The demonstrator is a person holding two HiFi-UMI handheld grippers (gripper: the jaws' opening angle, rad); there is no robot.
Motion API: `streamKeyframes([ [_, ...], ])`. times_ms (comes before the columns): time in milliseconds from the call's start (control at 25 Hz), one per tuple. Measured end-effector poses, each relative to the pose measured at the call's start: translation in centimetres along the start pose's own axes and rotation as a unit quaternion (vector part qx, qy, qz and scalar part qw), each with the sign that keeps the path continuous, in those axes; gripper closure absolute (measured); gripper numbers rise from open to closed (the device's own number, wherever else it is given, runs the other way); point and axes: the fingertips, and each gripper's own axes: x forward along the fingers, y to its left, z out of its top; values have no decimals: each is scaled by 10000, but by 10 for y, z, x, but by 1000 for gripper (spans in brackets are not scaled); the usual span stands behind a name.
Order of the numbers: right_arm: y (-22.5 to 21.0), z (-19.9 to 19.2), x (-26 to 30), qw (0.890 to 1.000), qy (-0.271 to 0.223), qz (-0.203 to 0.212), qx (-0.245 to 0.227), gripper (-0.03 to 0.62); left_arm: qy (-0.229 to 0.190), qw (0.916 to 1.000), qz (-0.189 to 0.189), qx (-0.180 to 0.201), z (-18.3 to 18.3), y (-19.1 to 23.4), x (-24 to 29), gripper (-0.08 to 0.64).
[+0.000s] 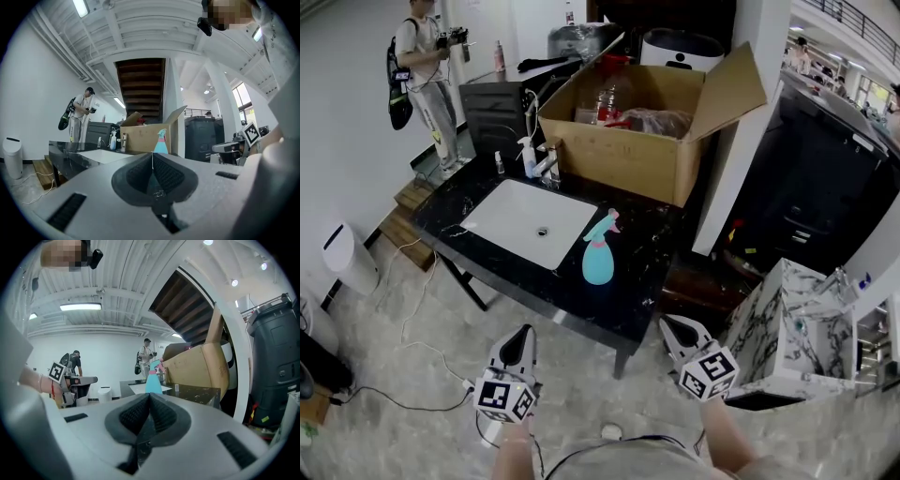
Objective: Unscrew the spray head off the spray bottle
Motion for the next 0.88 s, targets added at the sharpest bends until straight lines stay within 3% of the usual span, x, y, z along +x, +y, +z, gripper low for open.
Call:
streamKeyframes([
  [360, -15, 0, 14, 9999, -23, -5, 118, 589, -43, 9993, -362, 40, 1, -16, 32, 554],
  [720, -10, 10, 53, 9999, 44, 88, 31, 589, -55, 9937, -1120, -16, -6, -26, 73, 551],
  [880, -7, 24, 84, 9999, 12, 103, -1, 582, 87, 9865, -1632, 30, -8, -28, 109, 423],
])
